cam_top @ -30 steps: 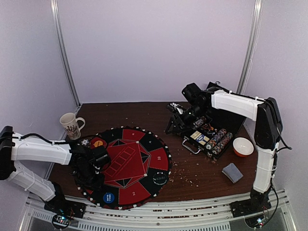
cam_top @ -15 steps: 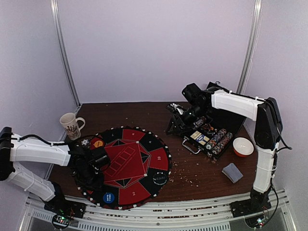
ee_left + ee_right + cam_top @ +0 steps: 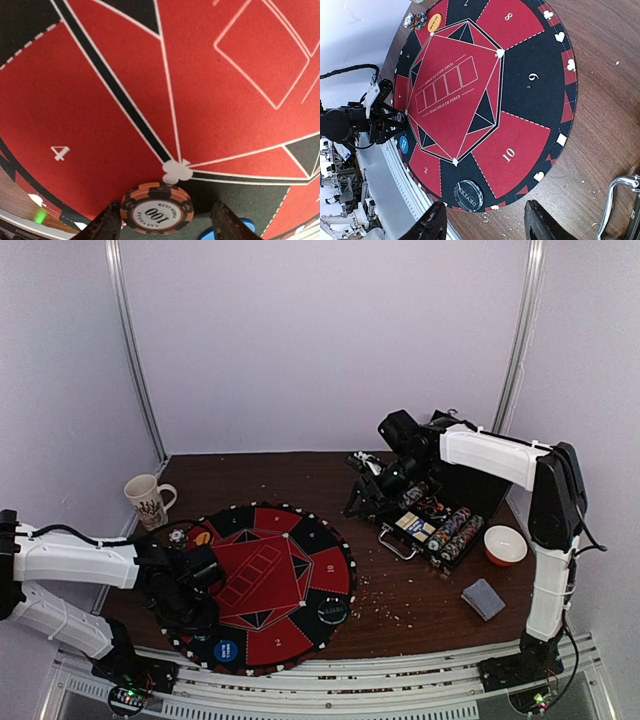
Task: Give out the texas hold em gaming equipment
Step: Place the poker chips pile at the small blind area, then adjust the poker chips pile in the small blind area.
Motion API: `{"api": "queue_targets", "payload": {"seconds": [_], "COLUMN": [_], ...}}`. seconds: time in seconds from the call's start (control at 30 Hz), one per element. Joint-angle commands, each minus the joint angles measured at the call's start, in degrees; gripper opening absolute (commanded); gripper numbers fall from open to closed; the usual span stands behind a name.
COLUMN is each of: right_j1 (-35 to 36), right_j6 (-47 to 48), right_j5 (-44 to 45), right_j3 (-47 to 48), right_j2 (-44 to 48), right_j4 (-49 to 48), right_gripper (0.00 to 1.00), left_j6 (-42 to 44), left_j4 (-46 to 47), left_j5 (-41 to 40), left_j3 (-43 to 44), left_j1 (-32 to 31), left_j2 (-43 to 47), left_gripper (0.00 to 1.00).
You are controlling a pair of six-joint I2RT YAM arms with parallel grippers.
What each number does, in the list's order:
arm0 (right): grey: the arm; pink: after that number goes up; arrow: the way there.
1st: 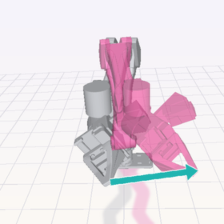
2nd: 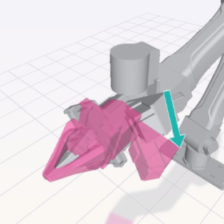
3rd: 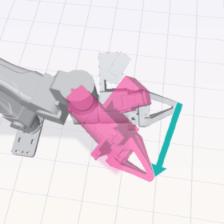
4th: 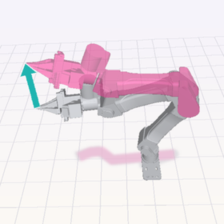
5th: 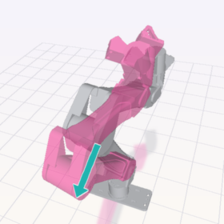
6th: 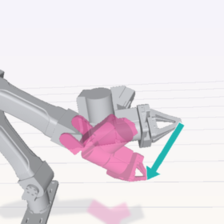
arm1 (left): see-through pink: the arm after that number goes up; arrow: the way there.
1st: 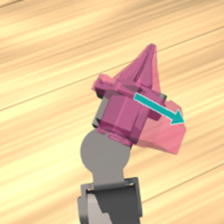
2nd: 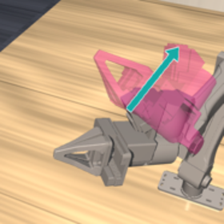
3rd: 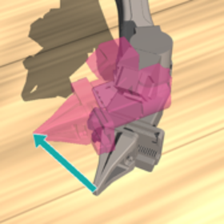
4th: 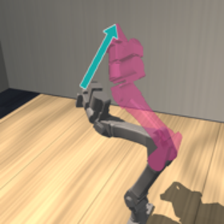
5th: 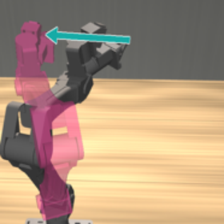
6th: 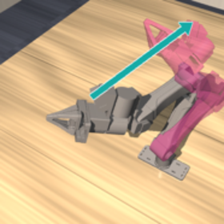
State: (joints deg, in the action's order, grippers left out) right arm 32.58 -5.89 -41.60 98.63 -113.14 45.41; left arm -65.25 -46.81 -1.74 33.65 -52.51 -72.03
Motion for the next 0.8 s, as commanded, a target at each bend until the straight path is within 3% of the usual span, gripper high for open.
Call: {"api": "queue_targets", "payload": {"seconds": [0.0,0.13,0.27,0.5,0.63,0.77], "right_j1": [-0.3,-0.4,-0.4,-0.4,-0.4,-0.4], "right_j6": [0.6,1.0,1.2,1.4,1.5,1.7], "right_j5": [0.2,0.3,0.3,0.4,0.4,0.5], "right_j3": [2.0,2.3,2.6,2.4,2.4,2.2], "right_j2": [-0.3,-0.4,-0.3,-0.2,-0.1,-0.2], "right_j4": [1.5,1.8,2.1,2.3,2.4,2.5], "right_gripper": [0.55,0.55,0.55,0.55,0.55,0.55], "left_j6": [0.8,3.5,5.9,11.0,10.2,8.9], "left_j4": [-4.8,-7.8,-7.0,0.1,3.3,4.2], "left_j5": [-12.3,-16.3,-17.0,-16.2,-10.8,-9.1], "left_j3": [2.2,7.0,7.2,7.8,4.7,1.9], "left_j1": [0.7,1.5,5.0,6.7,6.7,6.7], "left_j2": [-1.8,-4.8,-4.6,-5.6,-7.4,-6.5], "left_gripper": [0.68,0.75,0.74,0.54,0.39,0.31]}}
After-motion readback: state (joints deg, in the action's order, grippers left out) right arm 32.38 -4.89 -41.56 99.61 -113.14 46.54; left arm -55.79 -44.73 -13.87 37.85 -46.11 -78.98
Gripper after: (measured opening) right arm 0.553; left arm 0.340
